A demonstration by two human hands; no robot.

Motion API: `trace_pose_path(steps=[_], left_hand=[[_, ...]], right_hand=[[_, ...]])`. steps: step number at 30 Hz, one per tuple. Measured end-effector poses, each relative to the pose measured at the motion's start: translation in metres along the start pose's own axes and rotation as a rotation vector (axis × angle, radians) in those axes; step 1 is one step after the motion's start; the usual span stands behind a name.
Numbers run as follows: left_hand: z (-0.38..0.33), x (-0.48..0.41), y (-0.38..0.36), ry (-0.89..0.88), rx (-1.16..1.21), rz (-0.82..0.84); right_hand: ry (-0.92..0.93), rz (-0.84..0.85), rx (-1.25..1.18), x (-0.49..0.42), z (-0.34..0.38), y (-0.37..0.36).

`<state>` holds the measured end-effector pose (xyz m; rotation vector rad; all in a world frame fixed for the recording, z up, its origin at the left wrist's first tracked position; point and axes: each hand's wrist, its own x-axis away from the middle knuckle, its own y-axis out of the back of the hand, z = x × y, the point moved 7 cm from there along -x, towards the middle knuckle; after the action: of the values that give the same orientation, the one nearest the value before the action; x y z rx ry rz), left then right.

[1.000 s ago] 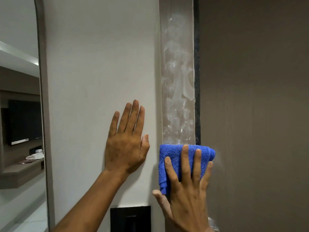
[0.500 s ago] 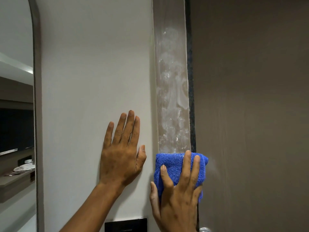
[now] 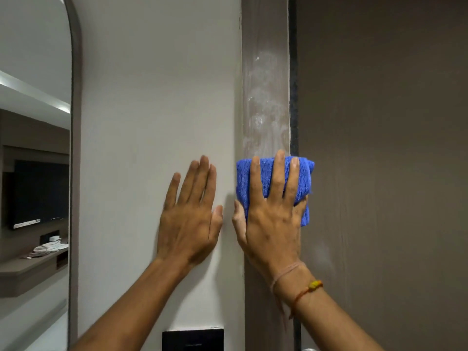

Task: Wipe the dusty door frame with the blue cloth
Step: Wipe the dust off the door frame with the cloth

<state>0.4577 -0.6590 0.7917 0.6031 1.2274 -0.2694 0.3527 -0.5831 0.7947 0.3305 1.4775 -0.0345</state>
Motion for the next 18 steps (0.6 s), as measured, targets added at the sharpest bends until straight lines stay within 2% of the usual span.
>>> trace_pose_path(steps=[3, 8, 18], left_hand=[[0.013, -0.034, 0.014, 0.084, 0.027, -0.054], [0.013, -0.048, 0.016, 0.050, -0.001, -0.064], [0.014, -0.048, 0.016, 0.053, -0.007, -0.084]], right_hand=[[-0.012, 0.005, -0.017, 0.030, -0.002, -0.006], [0.029, 0.063, 0.015, 0.058, -0.008, -0.014], [0.035, -0.007, 0.012, -0.082, 0.005, 0.018]])
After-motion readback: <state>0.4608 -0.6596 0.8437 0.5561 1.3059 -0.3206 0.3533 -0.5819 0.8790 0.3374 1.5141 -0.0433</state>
